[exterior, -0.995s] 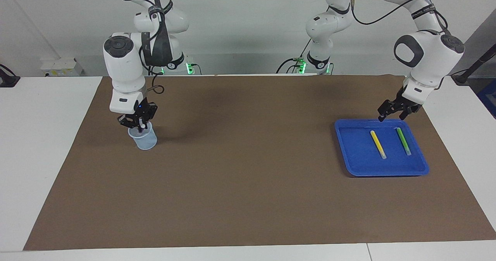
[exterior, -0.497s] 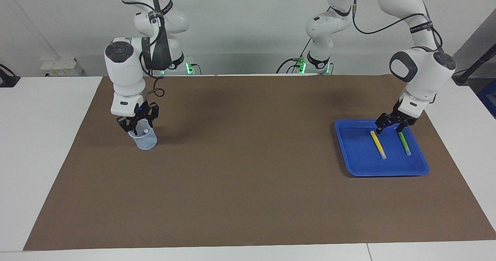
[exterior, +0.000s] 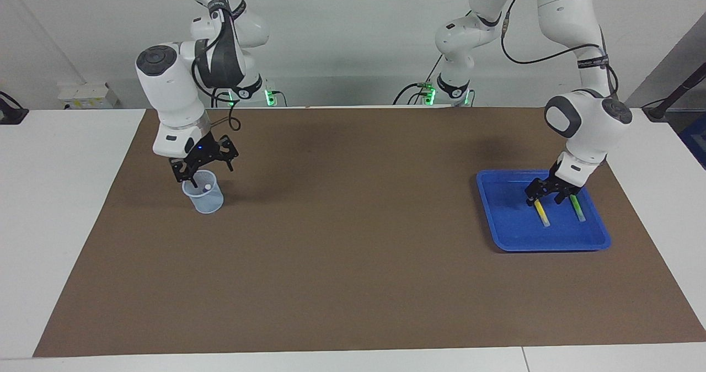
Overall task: Transfer and insert pens with both arms
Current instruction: 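Grasp the yellow pen with the left gripper while the right gripper withdraws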
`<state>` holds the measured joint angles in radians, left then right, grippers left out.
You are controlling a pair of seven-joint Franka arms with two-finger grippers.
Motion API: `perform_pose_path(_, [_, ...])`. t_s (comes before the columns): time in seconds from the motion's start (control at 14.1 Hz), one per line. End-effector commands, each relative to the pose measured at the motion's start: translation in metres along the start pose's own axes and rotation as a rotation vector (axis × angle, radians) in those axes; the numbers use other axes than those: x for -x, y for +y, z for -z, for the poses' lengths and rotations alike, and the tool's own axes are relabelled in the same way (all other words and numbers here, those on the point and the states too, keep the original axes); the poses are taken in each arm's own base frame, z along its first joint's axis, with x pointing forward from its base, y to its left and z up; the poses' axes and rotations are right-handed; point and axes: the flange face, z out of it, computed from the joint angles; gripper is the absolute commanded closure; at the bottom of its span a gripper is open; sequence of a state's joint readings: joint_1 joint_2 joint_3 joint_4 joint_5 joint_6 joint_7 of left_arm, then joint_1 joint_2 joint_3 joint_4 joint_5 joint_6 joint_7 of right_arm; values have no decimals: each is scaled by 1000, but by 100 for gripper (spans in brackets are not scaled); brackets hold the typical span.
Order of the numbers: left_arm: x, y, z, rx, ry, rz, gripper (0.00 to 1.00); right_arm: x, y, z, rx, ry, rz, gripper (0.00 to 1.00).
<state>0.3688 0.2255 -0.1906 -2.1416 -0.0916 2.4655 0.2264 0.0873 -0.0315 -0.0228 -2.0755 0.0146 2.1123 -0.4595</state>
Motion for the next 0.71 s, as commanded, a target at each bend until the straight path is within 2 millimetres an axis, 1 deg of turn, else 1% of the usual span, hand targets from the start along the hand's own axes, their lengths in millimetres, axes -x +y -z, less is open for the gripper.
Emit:
perform_pose_path(0.0, [-1,-4,-6,-16,9,-26,0,-13,-30,16,-75,37,-136,0])
perform_pose_path(0.14, [-1,-4,-15,-14,13,-27,2,-23,-49,20,-123,52,-259,0])
perform_pose_path(0.28, [1,-5,-19,-14,16,-27,16,-32,-68,25,-173,64,-372,0])
perform_pose_path(0.36, [1,-5,-23,-13,9,-29,26,-34,-73,25,-202,65,-432,0])
perform_pose_path(0.43, [2,-4,-24,-11,7,-30,47,-37,-78,27,-240,72,-496,0])
perform_pose_path(0.5, [2,-5,-24,-12,7,-27,62,-39,-82,27,-287,75,-557,0])
perform_pose_path(0.57, [2,-5,-24,-11,7,-28,80,-41,-84,28,-322,75,-606,0])
perform_pose_path(0.64, [2,-6,-24,-12,7,-31,92,-44,-93,29,-359,74,-649,0])
